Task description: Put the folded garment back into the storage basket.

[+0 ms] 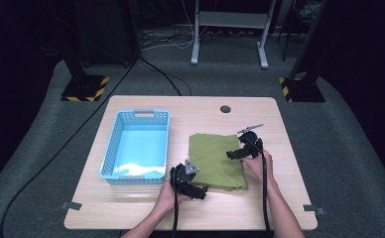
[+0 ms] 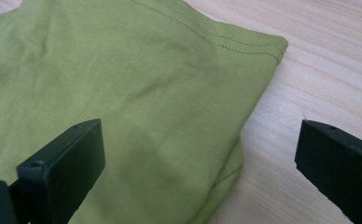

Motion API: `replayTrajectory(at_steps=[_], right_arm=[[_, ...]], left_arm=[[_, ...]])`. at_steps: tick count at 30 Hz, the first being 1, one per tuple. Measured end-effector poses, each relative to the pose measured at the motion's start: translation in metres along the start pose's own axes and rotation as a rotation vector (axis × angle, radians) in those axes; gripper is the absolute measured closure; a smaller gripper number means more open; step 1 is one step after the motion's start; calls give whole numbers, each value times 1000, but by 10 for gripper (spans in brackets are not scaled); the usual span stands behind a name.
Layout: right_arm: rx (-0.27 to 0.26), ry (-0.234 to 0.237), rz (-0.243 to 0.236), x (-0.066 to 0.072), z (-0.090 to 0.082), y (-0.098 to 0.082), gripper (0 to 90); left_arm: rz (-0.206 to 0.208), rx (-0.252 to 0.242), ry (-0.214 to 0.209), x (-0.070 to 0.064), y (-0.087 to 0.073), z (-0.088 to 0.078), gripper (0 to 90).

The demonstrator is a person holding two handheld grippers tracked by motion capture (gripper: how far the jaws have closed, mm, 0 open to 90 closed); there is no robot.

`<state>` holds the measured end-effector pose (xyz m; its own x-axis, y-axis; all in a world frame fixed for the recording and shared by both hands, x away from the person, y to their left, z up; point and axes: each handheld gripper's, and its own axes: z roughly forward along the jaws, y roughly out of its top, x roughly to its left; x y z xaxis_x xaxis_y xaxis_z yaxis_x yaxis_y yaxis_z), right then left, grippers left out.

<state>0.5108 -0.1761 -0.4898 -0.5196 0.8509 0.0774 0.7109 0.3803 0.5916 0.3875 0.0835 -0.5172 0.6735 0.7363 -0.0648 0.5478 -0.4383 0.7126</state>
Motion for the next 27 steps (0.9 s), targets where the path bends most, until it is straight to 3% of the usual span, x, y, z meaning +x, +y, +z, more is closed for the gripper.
replayTrajectory(at_steps=[9, 27], right_arm=[[20, 3, 24, -4, 8, 6, 4], [40, 3, 42, -8, 26, 8, 13]], left_arm=[[14, 14, 4, 0, 1, 3, 5], [0, 27, 2, 1, 2, 9, 15]])
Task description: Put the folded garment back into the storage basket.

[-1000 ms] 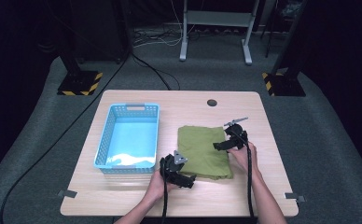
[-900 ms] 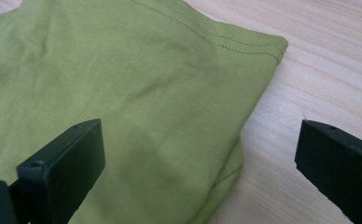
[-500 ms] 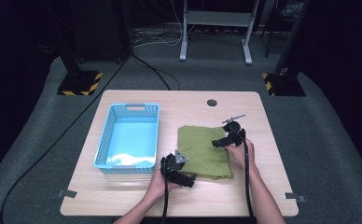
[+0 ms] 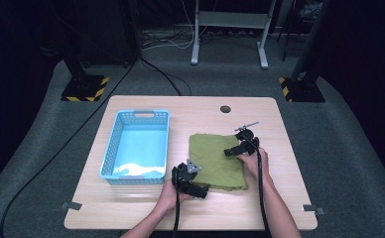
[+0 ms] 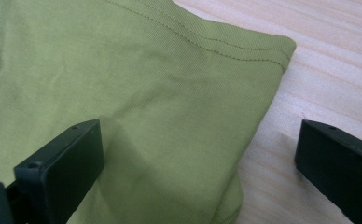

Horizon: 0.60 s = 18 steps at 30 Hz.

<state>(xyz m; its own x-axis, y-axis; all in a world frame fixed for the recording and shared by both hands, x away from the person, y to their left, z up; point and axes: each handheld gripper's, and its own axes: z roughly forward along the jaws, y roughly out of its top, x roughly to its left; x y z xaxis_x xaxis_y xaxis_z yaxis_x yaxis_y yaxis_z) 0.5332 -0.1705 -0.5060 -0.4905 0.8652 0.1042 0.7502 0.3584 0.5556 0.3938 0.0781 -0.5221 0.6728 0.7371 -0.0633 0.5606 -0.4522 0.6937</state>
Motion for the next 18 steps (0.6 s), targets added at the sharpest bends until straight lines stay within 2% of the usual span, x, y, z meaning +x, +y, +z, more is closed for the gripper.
replayTrajectory(at_steps=[2, 9, 10, 11, 12, 18], right_arm=[[0, 1, 0, 0, 1, 0, 24], [-12, 7, -28, 5, -1, 2, 200], [-11, 12, -37, 6, -2, 2, 242], [-12, 12, -40, 7, -2, 2, 267], [-11, 13, -44, 9, -3, 2, 330], [-18, 23, -42, 11, -5, 2, 482]], left_arm=[[0, 1, 3, 0, 0, 0, 25], [20, -17, 18, -2, 0, 0, 102], [21, -22, 19, -2, -1, 0, 152], [21, -28, 22, -2, -1, -1, 152], [16, -33, 27, -2, 0, -1, 207], [17, -46, 28, -1, 0, -3, 332]])
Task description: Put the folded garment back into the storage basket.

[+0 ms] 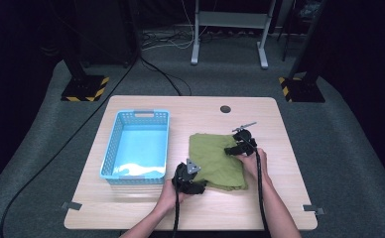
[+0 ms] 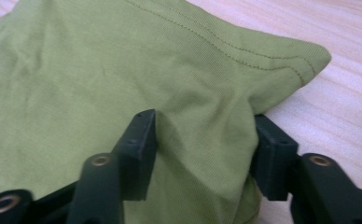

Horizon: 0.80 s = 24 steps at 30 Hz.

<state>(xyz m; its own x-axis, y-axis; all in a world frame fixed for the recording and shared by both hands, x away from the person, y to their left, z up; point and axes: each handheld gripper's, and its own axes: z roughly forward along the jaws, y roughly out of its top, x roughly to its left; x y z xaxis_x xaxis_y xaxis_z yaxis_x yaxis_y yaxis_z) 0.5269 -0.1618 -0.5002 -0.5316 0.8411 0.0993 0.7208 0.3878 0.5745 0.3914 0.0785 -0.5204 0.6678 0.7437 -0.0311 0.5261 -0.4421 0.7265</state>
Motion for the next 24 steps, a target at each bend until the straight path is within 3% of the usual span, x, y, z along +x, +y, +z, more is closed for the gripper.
replayTrajectory(at_steps=[6, 16, 24], right_arm=[[-11, 3, 18, -1, -1, -2, 570], [-34, -19, -5, 4, -5, -3, 734], [-46, -19, -5, 6, -9, -3, 794]], left_arm=[[9, -15, -15, 1, 0, 0, 470], [24, -39, -15, 1, -2, -1, 627], [24, -59, -25, 2, -1, -5, 683]])
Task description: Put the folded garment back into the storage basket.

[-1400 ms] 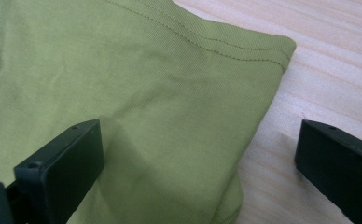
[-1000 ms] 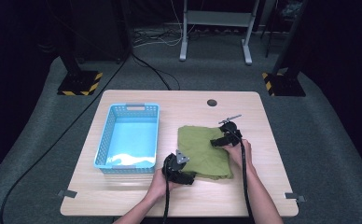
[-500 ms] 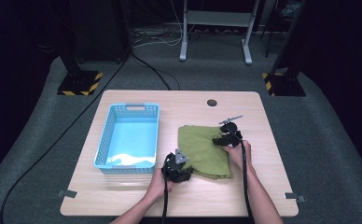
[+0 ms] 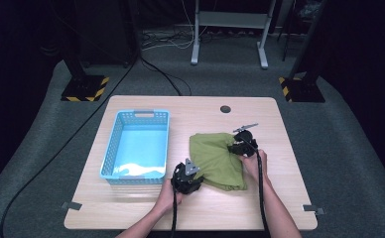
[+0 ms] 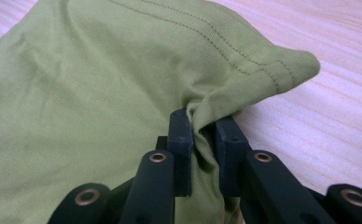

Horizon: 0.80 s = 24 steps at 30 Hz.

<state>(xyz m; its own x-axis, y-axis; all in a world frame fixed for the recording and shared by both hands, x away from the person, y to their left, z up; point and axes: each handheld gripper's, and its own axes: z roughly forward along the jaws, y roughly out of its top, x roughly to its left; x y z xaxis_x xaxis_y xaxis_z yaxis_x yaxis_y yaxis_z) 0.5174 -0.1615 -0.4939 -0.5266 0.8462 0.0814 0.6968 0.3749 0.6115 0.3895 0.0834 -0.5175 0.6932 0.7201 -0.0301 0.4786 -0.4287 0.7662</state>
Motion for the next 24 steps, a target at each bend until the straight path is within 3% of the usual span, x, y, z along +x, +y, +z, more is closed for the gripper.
replayTrajectory(at_steps=[24], right_arm=[[-67, -37, -42, 14, -29, 19, 801]], left_arm=[[3, -53, 1, 3, 16, -24, 685]])
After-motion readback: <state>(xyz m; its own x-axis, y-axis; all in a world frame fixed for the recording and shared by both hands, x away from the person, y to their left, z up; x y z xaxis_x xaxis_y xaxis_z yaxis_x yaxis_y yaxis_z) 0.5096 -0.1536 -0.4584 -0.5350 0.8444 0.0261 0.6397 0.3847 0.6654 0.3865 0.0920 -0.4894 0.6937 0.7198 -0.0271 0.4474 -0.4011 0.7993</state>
